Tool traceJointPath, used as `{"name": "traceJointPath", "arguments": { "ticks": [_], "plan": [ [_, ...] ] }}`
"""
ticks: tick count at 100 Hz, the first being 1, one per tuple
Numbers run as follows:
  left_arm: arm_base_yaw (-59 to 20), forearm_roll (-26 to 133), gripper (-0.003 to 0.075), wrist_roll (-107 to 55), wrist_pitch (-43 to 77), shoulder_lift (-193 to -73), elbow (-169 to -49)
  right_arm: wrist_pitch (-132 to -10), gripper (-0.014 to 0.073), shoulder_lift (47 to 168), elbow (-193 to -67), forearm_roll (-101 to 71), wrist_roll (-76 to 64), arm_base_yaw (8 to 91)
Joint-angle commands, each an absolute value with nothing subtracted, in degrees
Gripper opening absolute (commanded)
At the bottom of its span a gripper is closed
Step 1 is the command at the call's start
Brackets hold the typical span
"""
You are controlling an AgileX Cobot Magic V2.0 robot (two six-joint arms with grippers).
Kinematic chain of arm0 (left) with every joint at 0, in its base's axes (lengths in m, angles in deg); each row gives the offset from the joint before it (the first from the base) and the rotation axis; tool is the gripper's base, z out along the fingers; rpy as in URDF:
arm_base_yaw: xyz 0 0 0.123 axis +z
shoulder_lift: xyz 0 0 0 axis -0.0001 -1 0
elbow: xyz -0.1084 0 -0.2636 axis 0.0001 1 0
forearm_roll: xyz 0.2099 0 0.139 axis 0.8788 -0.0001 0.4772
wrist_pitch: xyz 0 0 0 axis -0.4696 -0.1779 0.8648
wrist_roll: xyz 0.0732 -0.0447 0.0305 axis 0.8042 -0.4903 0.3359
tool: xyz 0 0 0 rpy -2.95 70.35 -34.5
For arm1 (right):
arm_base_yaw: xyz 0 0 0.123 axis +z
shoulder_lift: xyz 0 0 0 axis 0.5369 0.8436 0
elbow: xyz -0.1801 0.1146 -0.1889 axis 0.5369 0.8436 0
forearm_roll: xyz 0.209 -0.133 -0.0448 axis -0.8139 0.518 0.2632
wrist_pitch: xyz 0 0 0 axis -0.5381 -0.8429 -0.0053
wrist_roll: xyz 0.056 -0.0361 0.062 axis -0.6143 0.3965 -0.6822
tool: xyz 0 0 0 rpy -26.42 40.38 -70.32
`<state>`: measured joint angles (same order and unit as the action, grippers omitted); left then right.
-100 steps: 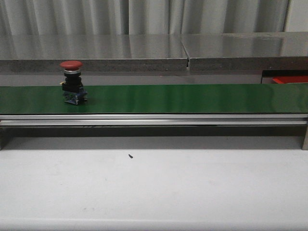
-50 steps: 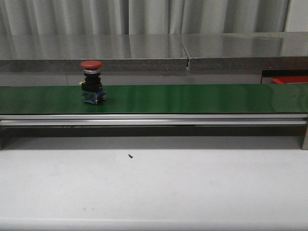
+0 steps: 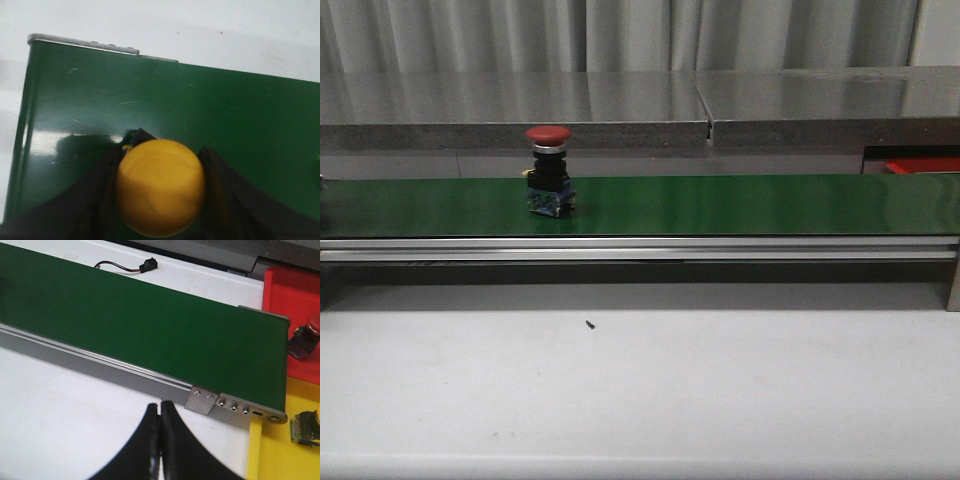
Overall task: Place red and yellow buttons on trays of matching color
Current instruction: 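Set the yellow button on the belt and open the left gripper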
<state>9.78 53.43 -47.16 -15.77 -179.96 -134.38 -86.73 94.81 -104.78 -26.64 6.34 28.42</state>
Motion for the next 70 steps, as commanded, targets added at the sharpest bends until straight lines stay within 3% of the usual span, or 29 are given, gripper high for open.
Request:
{"name": "traceJointPath", "arguments": {
  "ticks": [1, 39, 70],
  "plan": [
    [9.4, 52.0, 0.0125, -47.1, -14.7, -177.4, -136.1, -83.5, -0.0098, 94.5, -106.4, -27.8, 7.0, 28.4],
    [9.4, 51.9, 0.0657, -47.1, -15.6, -177.4, -136.1, -83.5, -0.0098, 94.5, -106.4, -27.8, 7.0, 28.4],
    [9.4, 45.0, 0.0671, -38.4, -16.2, -169.5, -136.1, -83.5, -0.0098, 94.5, -106.4, -27.8, 7.0, 28.4]
  ]
}}
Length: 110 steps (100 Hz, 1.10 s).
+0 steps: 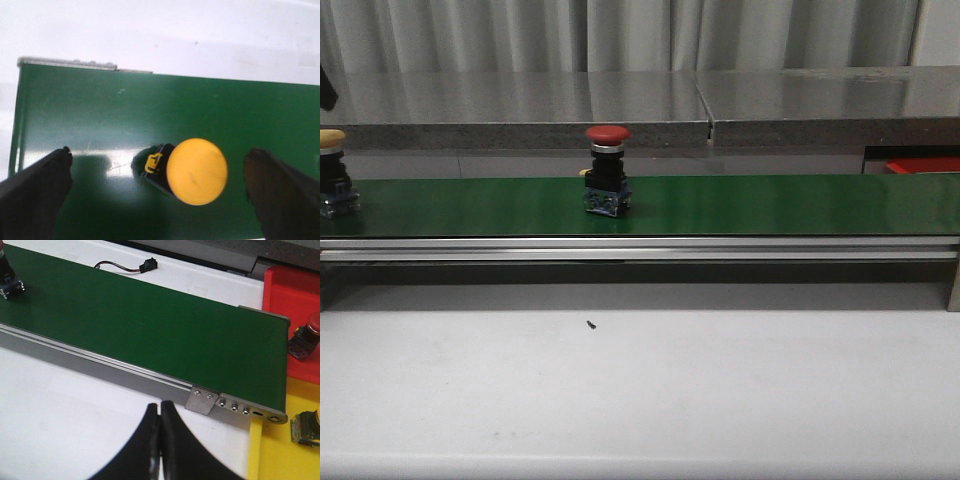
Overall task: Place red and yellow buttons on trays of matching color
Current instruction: 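Set the yellow button on the belt and open the left gripper, then lower the right gripper onto the red button at belt end and grasp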
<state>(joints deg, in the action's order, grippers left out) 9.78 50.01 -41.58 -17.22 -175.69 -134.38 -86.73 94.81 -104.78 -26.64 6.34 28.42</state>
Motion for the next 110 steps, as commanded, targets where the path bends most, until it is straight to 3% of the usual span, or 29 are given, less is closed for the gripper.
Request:
{"name": "traceJointPath", "arguments": {
  "ticks": [1, 23, 64, 78, 93, 104, 110],
  "plan": [
    [9.4, 44.8, 0.0671, -37.9, -16.2, -169.2, -135.9, -83.5, -0.0098, 94.5, -106.4, -27.8, 7.0, 28.4],
    [6.7, 43.8, 0.0671, -32.6, -13.2, -156.4, -130.3, -83.5, -0.0098, 94.5, -106.4, -27.8, 7.0, 28.4],
    [-4.1, 43.7, 0.0645, -30.1, 11.1, -126.6, -99.1, -84.1, -0.0098, 94.5, -106.4, -27.8, 7.0, 28.4],
    [-4.8, 42.0, 0.0505, -30.1, 12.8, -118.2, -89.4, -84.9, -0.0098, 94.5, -106.4, -28.4, 7.0, 28.4],
    [-4.8, 41.4, 0.0216, -30.1, 12.8, -110.6, -82.3, -86.4, -0.0080, 94.5, -106.4, -30.4, 7.0, 28.4],
    [-4.8, 41.4, -0.0022, -30.1, 12.8, -107.1, -79.9, -87.4, 0.0055, 94.5, -106.4, -31.6, 7.0, 28.4],
    [-4.8, 41.4, -0.0019, -30.1, 12.9, -106.4, -79.4, -87.6, 0.0191, 94.5, -106.4, -32.2, 7.0, 28.4]
  ]
}}
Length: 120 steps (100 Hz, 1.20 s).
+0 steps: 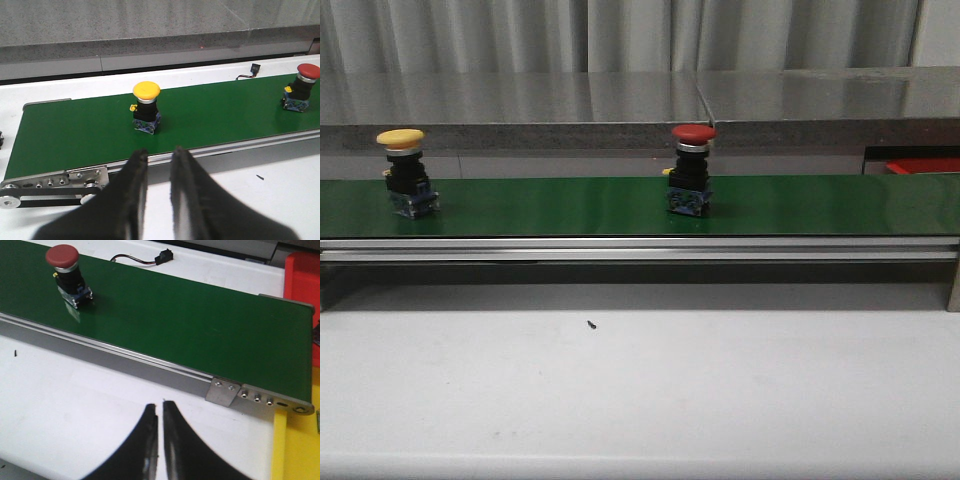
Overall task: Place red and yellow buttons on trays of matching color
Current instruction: 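Lower the right gripper onto the red button at belt end and grasp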
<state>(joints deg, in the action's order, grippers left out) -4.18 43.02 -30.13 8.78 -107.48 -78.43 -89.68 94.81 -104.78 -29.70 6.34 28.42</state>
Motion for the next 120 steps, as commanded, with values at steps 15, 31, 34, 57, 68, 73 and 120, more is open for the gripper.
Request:
{"name": "traceJointPath", "arguments": {
  "ticks": [15, 31, 34, 57, 68, 73, 120],
  "plan": [
    [-4.8, 41.4, -0.0019, -30.1, 12.8, -106.4, -79.4, -87.2, 0.0596, 94.8, -106.7, -32.7, 7.0, 28.4],
    [-4.8, 41.4, -0.0019, -30.1, 12.8, -106.4, -79.4, -89.1, 0.0598, 99.5, -109.9, -32.7, 7.1, 28.4],
    [-4.8, 41.4, -0.0019, -30.1, 12.8, -106.4, -79.4, -89.4, 0.0598, 100.8, -110.7, -32.7, 7.1, 28.5],
    [-4.8, 41.4, -0.0019, -30.1, 12.7, -106.4, -79.4, -88.2, 0.0598, 112.8, -117.6, -32.7, 8.0, 32.3],
    [-4.8, 41.4, -0.0019, -30.1, 12.7, -106.4, -79.4, -86.0, 0.0598, 120.1, -121.5, -32.7, 8.5, 34.9],
    [-4.8, 41.4, -0.0019, -30.1, 12.7, -106.4, -79.4, -85.7, 0.0598, 122.9, -123.3, -32.7, 8.5, 35.6],
    [-4.8, 41.4, -0.0019, -30.1, 12.3, -106.4, -79.4, -88.4, 0.0598, 140.7, -139.2, -32.7, 8.8, 36.9]
  ]
}}
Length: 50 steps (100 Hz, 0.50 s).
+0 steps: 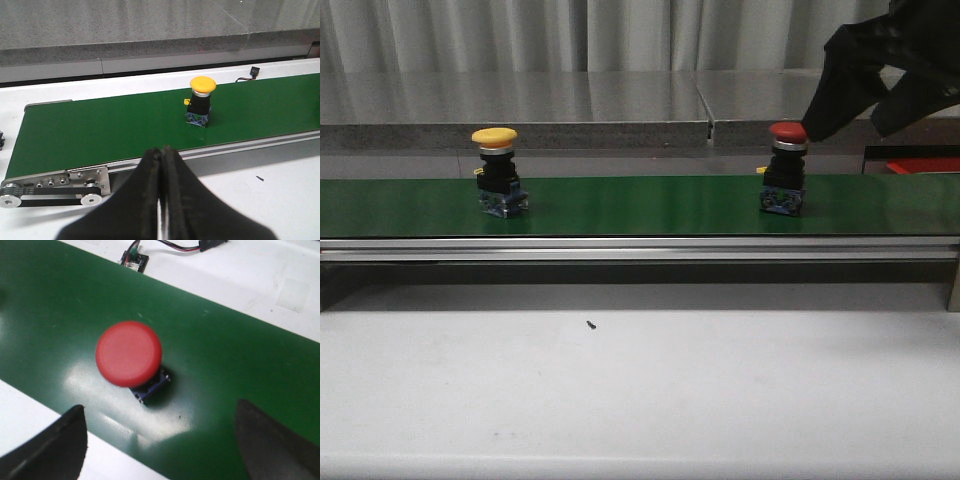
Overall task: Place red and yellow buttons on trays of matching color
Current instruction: 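Lower the right gripper onto the red button at belt end and grasp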
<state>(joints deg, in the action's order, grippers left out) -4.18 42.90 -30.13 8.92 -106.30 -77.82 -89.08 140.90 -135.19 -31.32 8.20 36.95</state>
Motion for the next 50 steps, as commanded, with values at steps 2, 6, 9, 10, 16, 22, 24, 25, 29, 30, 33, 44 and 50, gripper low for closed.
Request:
{"name": "traceJointPath", "arguments": {
  "ticks": [2, 6, 9, 10, 16, 22, 24, 25, 29, 30, 33, 44, 50],
  "plan": [
    [-4.8, 41.4, -0.0019, -30.1, 12.3, -106.4, -79.4, -88.7, 0.0598, 141.1, -139.8, -32.7, 8.8, 36.9],
    [-4.8, 41.4, -0.0019, -30.1, 12.3, -106.4, -79.4, -89.0, 0.0598, 141.9, -140.6, -32.7, 8.8, 36.9],
    [-4.8, 41.4, -0.0019, -30.1, 12.3, -106.4, -79.4, -89.1, 0.0598, 142.6, -141.3, -32.7, 8.8, 36.9],
    [-4.8, 41.4, -0.0019, -30.1, 12.3, -106.4, -79.4, -89.1, 0.0598, 142.8, -141.3, -32.7, 8.8, 36.9],
    [-4.8, 41.4, -0.0019, -30.1, 12.3, -106.4, -79.4, -89.0, 0.0598, 143.9, -142.1, -32.7, 8.8, 36.9],
    [-4.8, 41.4, -0.0019, -30.1, 12.3, -106.4, -79.4, -88.7, 0.0586, 145.0, -142.6, -32.7, 8.8, 36.9],
    [-4.8, 41.4, -0.0019, -30.1, 12.3, -106.4, -79.4, -88.6, 0.0578, 145.3, -142.7, -32.7, 8.8, 36.9],
    [-4.8, 41.4, -0.0019, -30.1, 12.3, -106.4, -79.4, -88.5, 0.0570, 145.6, -142.7, -32.7, 8.8, 36.9],
    [-4.8, 41.4, -0.0019, -30.1, 12.3, -106.4, -79.4, -88.5, 0.0537, 146.1, -142.9, -32.7, 8.8, 36.8],
    [-4.8, 41.4, -0.0019, -30.1, 12.3, -106.4, -79.4, -88.6, 0.0537, 146.2, -143.0, -32.7, 8.8, 36.8],
    [-4.8, 41.4, -0.0019, -30.1, 12.3, -106.4, -79.4, -88.6, 0.0493, 146.8, -143.1, -32.7, 8.8, 36.8],
    [-4.8, 41.4, -0.0019, -30.1, 12.3, -106.4, -79.4, -88.6, 0.0314, 147.4, -143.4, -32.7, 8.8, 36.7],
    [-4.8, 41.4, -0.0019, -30.1, 12.3, -106.4, -79.4, -88.7, 0.0227, 147.4, -143.7, -32.7, 8.8, 36.6]
  ]
}}
